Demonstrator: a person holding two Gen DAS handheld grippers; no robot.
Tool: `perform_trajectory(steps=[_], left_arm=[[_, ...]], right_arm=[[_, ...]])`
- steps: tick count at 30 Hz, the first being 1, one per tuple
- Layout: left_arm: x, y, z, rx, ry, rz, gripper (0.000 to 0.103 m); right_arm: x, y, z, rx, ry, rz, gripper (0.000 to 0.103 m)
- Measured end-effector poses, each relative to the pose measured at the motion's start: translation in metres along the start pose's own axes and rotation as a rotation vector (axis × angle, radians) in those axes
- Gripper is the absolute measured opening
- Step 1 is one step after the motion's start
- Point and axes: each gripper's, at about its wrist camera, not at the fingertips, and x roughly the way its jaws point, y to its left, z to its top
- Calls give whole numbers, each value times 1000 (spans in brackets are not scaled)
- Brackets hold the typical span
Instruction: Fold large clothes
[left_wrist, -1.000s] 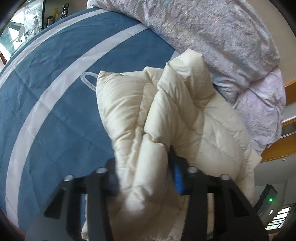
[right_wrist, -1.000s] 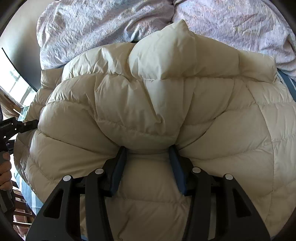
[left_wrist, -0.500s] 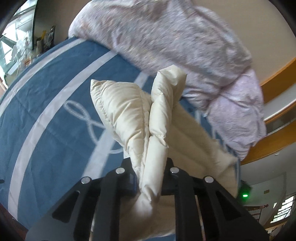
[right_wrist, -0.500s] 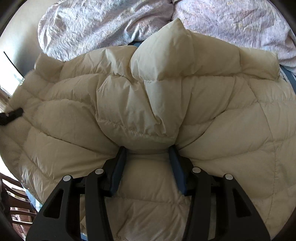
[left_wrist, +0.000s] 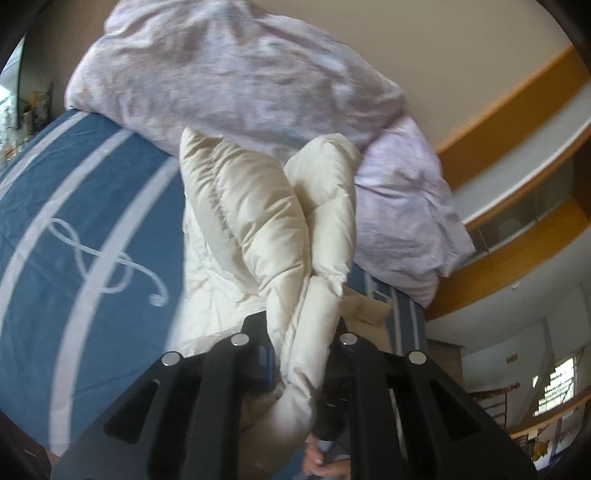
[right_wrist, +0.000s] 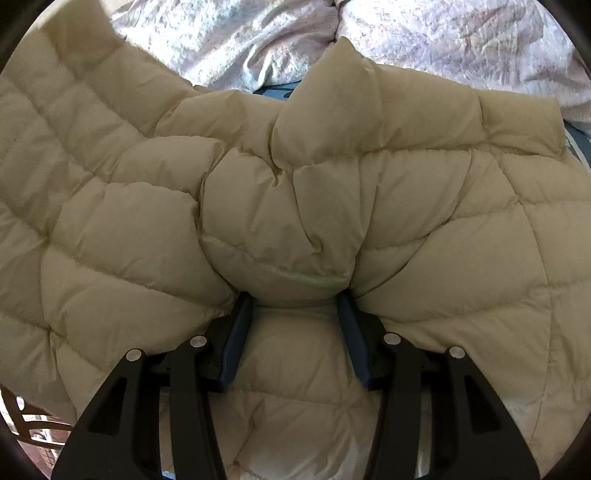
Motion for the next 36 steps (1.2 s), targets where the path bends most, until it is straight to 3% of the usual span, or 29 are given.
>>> perform_trajectory(steps=[7, 20, 36], left_arm=[[35, -41, -23, -3, 54, -38, 15], [70, -68, -41, -3, 97, -26, 15], [96, -103, -70, 58, 112, 6, 15]], right_arm=[[-2, -6, -2, 24, -2, 20, 50], [-37, -40, -5, 67, -19, 86, 50], [-110, -99, -56, 41, -76, -29, 50]])
